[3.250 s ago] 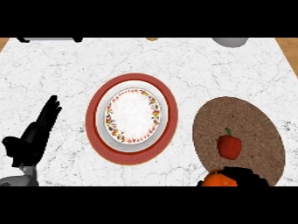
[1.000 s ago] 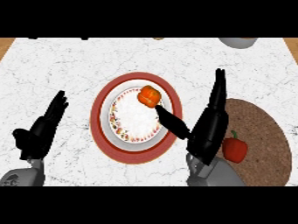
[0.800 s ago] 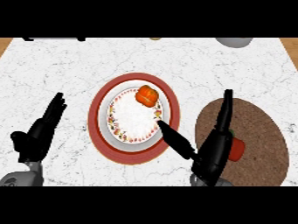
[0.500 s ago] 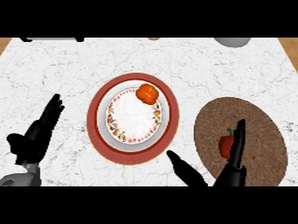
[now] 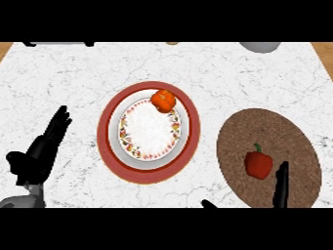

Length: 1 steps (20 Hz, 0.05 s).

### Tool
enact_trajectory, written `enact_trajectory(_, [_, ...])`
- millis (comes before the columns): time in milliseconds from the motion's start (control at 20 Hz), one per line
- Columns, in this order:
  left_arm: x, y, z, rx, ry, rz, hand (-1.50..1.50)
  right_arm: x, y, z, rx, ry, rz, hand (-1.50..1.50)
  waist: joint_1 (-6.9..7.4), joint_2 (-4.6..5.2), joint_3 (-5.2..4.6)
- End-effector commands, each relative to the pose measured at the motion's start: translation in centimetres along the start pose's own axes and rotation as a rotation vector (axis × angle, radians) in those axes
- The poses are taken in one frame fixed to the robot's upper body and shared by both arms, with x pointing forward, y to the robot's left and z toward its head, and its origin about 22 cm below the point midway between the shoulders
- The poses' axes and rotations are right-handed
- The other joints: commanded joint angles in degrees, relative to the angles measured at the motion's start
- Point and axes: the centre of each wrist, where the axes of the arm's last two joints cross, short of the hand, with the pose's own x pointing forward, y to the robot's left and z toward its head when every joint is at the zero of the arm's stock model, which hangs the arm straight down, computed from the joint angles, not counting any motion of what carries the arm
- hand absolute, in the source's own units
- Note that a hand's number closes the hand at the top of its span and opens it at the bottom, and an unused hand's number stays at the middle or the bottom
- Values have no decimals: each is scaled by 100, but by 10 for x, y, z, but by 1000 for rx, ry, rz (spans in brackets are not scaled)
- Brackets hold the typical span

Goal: Pick the squash from the placemat and place it in the plate

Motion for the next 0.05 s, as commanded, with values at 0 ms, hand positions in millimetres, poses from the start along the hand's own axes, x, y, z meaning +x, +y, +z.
enact_trajectory(0, [-14, -1, 18, 9, -3, -4, 0, -14, 3, -13, -98, -5, -31, -150, 25, 3, -1])
